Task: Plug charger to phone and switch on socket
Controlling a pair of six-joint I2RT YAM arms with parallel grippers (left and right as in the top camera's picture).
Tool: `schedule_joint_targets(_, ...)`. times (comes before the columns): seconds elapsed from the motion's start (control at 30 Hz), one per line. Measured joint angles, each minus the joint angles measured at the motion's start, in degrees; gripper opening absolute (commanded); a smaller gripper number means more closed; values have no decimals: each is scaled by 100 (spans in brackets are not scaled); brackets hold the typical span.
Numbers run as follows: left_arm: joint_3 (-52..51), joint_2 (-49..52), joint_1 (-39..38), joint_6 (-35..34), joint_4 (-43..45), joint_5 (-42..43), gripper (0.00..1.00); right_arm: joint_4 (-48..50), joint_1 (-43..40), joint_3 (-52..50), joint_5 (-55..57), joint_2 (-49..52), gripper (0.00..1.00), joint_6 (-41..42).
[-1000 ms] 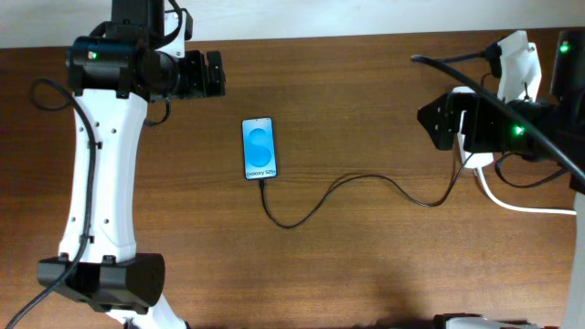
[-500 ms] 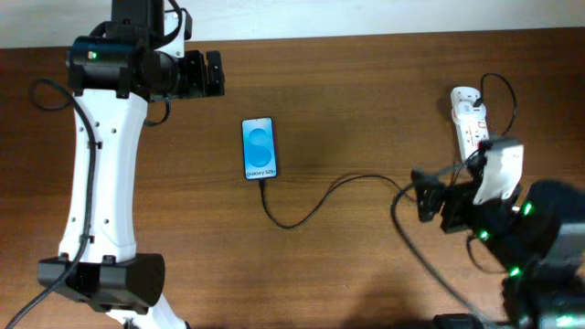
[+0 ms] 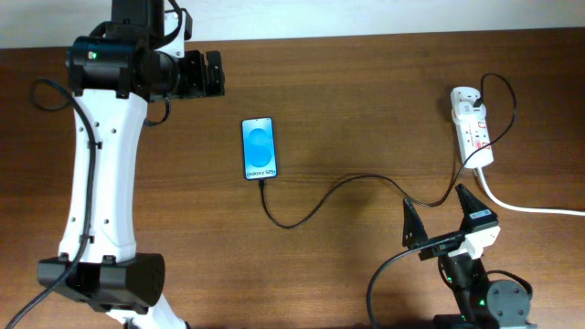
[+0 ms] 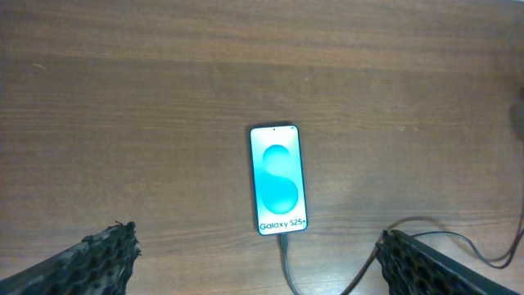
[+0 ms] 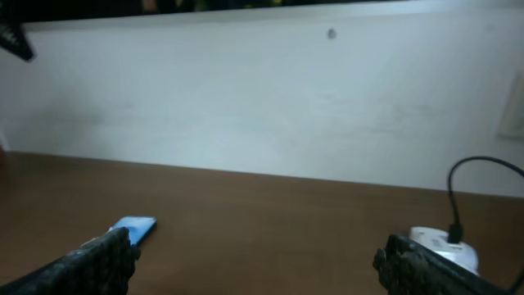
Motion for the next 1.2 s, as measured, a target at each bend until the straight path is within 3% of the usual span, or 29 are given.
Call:
schedule_joint_targets(0.27, 0, 0, 0, 0, -2, 0, 99, 1239, 0, -798, 485, -4, 98, -2)
schedule_joint_targets(0.43, 0, 0, 0, 0, -2, 0, 99, 1137, 0, -887, 614, -9, 98, -4)
schedule_joint_targets(0.53, 0, 0, 0, 0, -4, 2, 99, 35, 0, -890, 743, -20, 98, 0)
schedule_joint_targets(1.2, 0, 0, 0, 0, -2, 0, 99, 31, 0, -890, 769, -15, 98, 2)
